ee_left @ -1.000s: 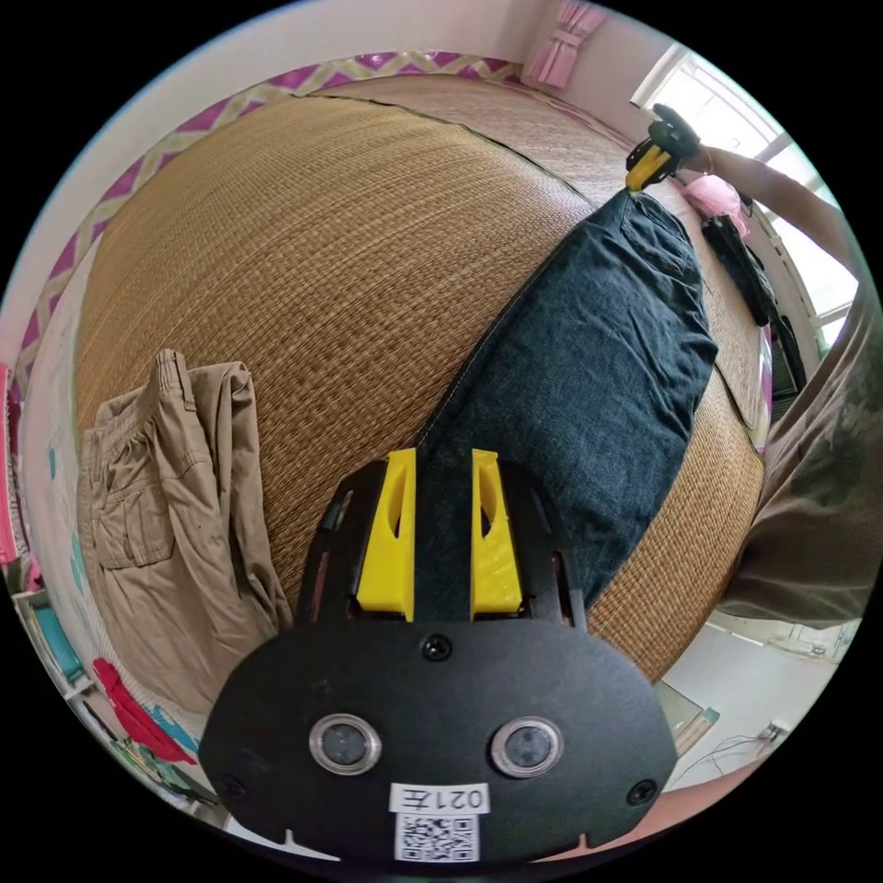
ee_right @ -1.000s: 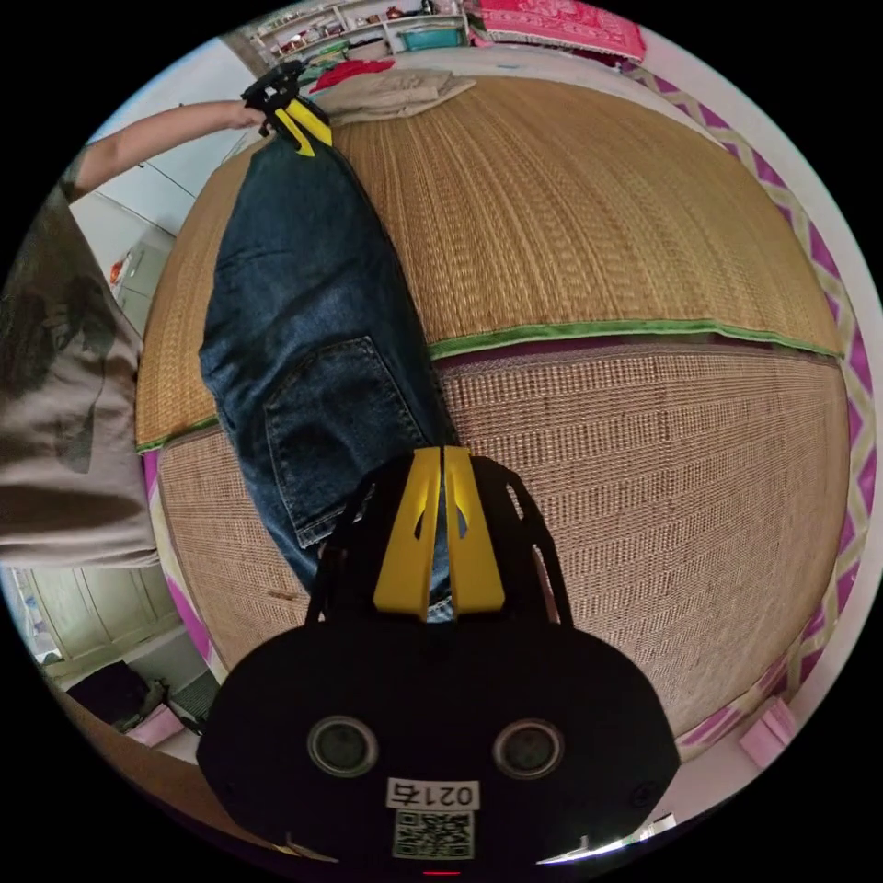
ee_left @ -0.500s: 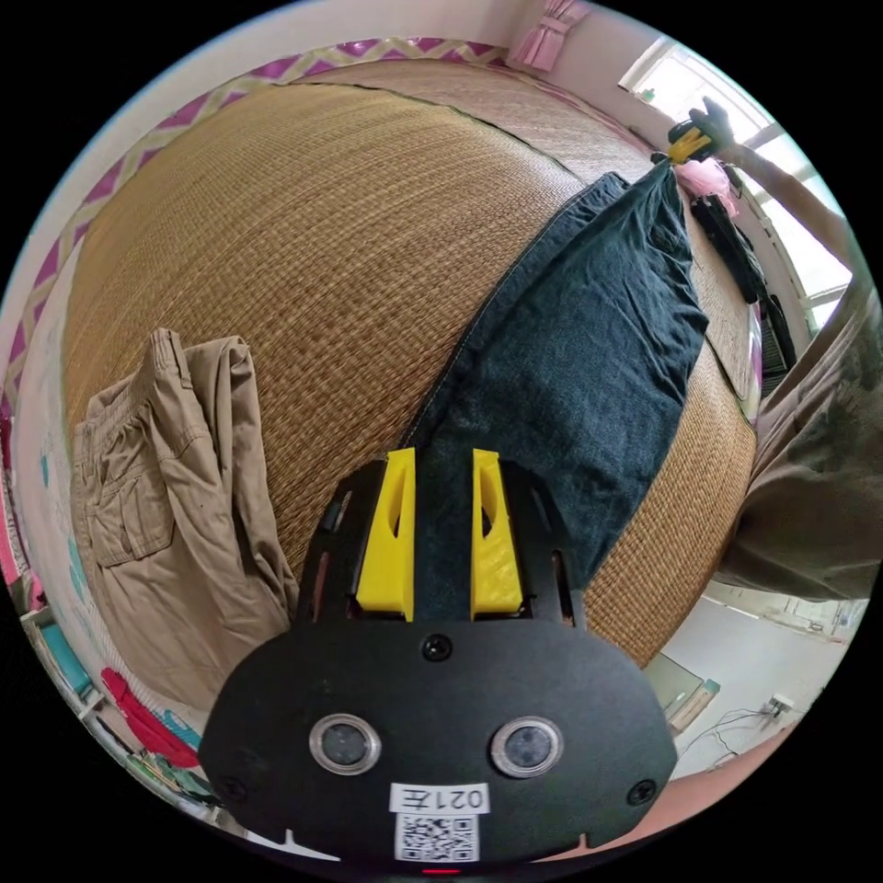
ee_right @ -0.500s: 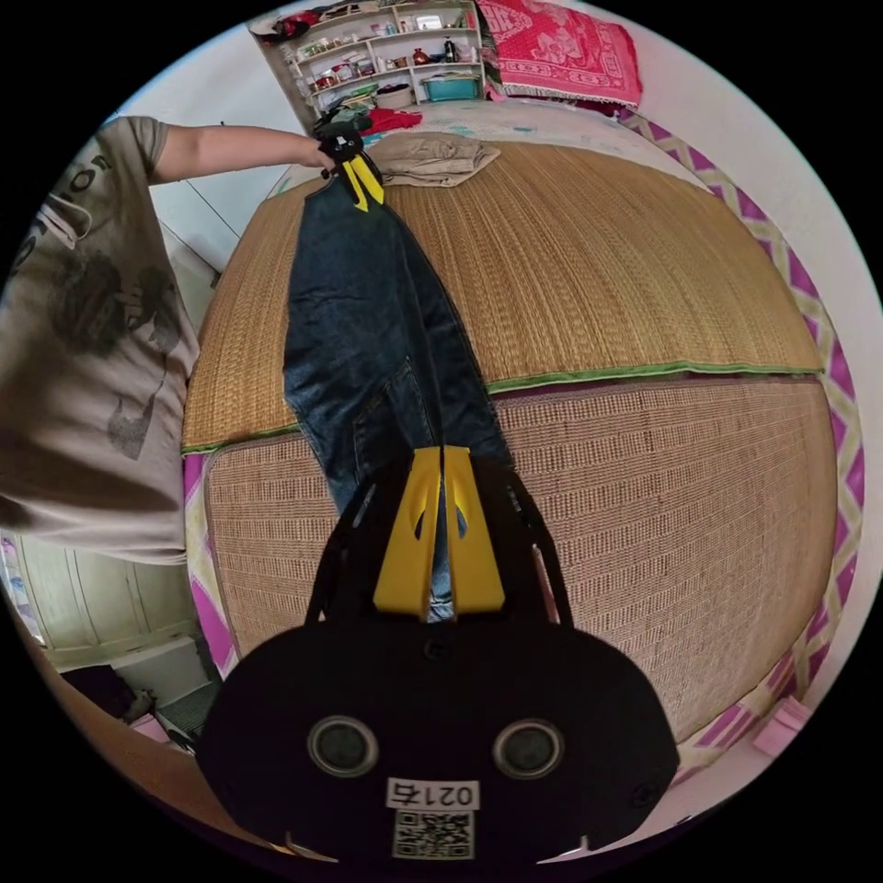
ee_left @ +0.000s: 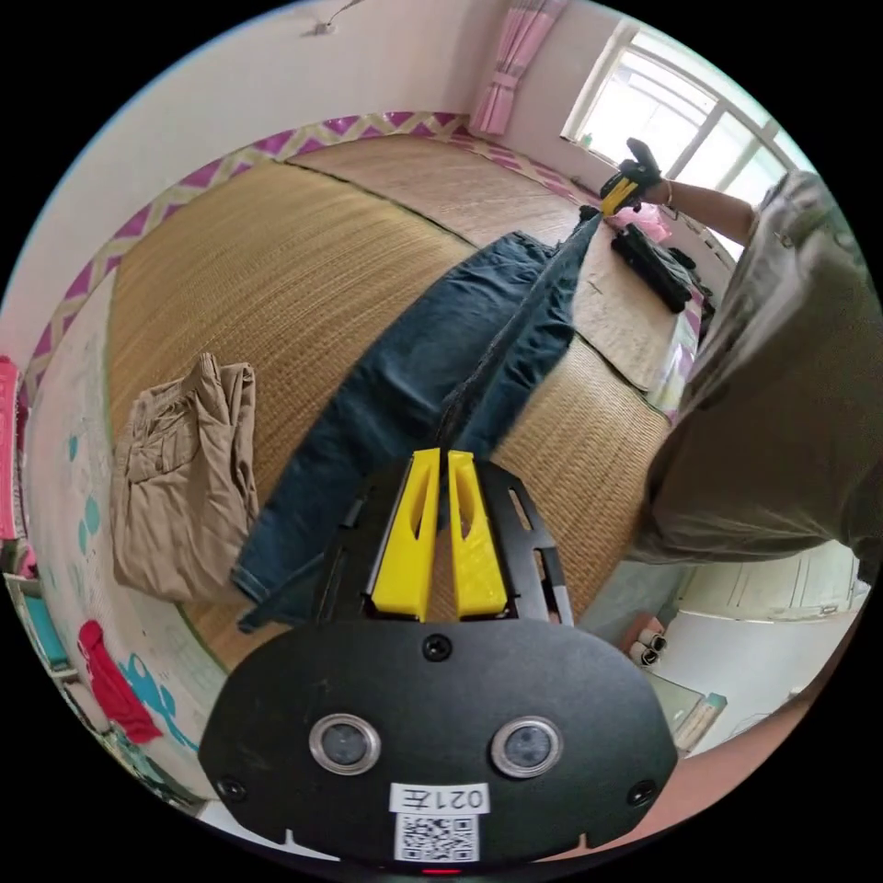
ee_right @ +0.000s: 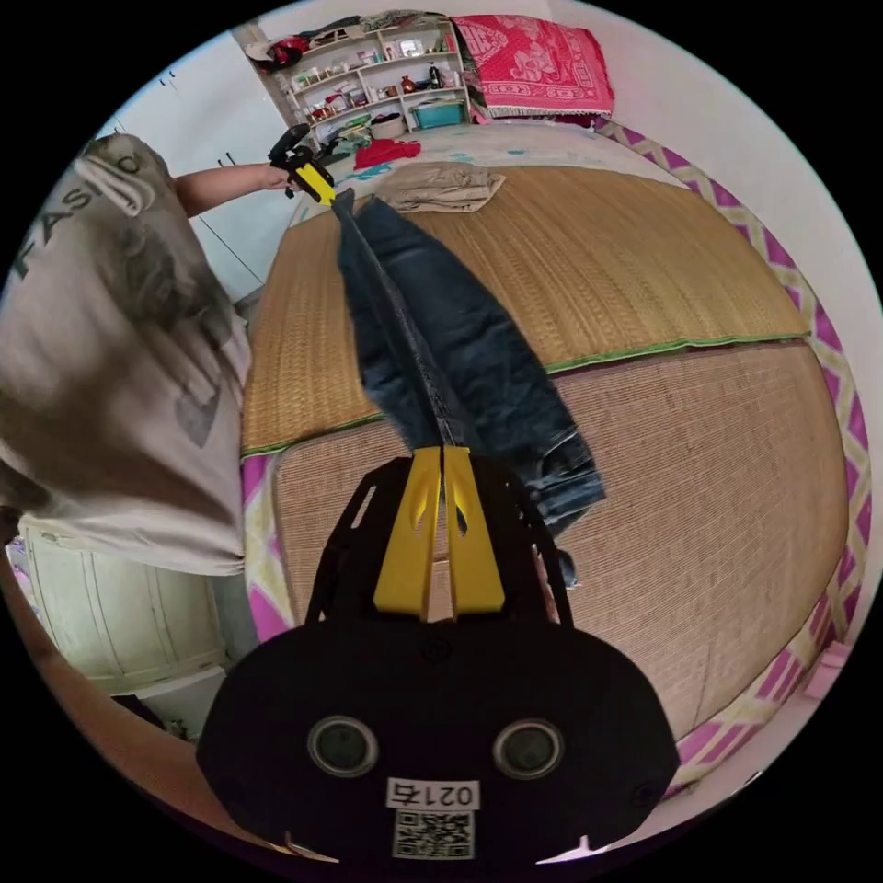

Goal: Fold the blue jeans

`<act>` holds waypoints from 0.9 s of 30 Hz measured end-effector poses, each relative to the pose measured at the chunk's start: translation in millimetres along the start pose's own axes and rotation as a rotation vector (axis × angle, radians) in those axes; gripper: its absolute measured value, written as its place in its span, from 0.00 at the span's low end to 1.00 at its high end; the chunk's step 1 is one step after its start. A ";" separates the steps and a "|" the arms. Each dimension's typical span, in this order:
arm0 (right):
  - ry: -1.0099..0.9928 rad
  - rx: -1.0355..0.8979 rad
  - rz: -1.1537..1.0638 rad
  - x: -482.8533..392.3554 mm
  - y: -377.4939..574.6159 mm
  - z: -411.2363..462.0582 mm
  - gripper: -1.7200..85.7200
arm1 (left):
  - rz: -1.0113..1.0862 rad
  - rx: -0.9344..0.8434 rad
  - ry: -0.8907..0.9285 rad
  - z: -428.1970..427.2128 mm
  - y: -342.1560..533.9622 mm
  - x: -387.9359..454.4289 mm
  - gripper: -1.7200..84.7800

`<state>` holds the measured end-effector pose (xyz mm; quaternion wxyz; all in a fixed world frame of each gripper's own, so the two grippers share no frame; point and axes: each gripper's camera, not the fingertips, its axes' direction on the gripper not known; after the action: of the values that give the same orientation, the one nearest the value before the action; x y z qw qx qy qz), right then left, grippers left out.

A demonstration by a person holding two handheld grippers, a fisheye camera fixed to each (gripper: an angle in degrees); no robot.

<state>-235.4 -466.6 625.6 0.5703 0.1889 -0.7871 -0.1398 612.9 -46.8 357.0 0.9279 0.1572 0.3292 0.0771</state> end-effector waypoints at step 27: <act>0.150 0.069 0.491 -172.9 129.6 143.0 0.09 | -0.933 0.345 -0.061 144.7 390.8 255.6 0.08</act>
<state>-341.1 -271.7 491.6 0.6372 0.0214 -0.7691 0.0440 886.5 348.2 447.1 0.8332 0.1467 0.3450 -0.4064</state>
